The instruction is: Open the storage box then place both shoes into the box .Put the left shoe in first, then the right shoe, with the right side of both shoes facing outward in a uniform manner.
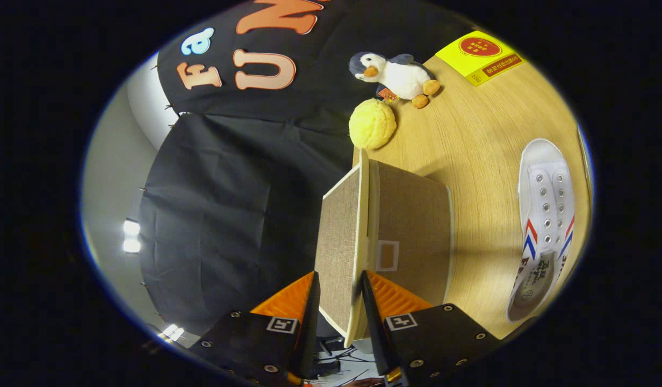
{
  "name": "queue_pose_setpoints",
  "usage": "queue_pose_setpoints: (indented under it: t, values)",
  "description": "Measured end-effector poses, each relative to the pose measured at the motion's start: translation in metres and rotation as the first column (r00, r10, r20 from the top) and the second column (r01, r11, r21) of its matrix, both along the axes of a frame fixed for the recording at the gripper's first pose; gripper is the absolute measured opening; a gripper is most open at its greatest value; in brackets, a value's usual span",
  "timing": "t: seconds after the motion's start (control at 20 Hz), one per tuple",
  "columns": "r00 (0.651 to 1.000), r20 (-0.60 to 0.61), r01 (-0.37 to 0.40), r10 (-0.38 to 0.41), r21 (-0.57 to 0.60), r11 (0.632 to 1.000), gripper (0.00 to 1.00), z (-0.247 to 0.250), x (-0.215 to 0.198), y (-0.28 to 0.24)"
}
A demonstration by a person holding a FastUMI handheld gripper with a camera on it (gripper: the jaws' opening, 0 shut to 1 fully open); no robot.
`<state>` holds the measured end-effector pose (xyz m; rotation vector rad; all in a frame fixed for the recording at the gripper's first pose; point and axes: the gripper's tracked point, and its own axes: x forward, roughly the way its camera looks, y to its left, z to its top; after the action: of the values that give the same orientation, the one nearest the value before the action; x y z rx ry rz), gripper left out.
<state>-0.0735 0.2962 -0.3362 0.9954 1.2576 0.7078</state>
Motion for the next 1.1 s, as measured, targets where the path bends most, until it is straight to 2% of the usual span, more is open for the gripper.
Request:
queue_pose_setpoints:
  t: [0.15, 0.2, 0.25, 0.3, 0.4, 0.5, 0.65, 0.9, 1.1]
  values:
    - [0.999, -0.034, -0.006, 0.003, -0.095, 0.995, 0.38, -0.022, -0.009, 0.003]
    - [0.999, -0.050, -0.004, -0.001, -0.102, 0.995, 0.30, -0.023, -0.011, 0.005]
    - [0.998, -0.061, 0.004, -0.011, -0.109, 0.994, 0.25, -0.023, -0.012, 0.005]
    - [0.998, -0.064, 0.016, -0.023, -0.106, 0.994, 0.13, -0.020, -0.010, 0.005]
    - [0.997, -0.068, 0.041, -0.046, -0.072, 0.997, 0.02, -0.008, -0.007, 0.006]
    - [0.995, -0.073, 0.059, -0.062, -0.041, 0.997, 0.01, 0.003, -0.001, 0.004]
    - [0.997, -0.056, 0.039, -0.044, -0.089, 0.995, 0.01, 0.003, -0.004, -0.009]
    - [0.997, -0.045, 0.063, -0.068, -0.098, 0.993, 0.01, 0.005, 0.001, -0.019]
    - [0.996, -0.086, 0.020, -0.033, -0.149, 0.989, 0.01, -0.015, -0.009, -0.005]
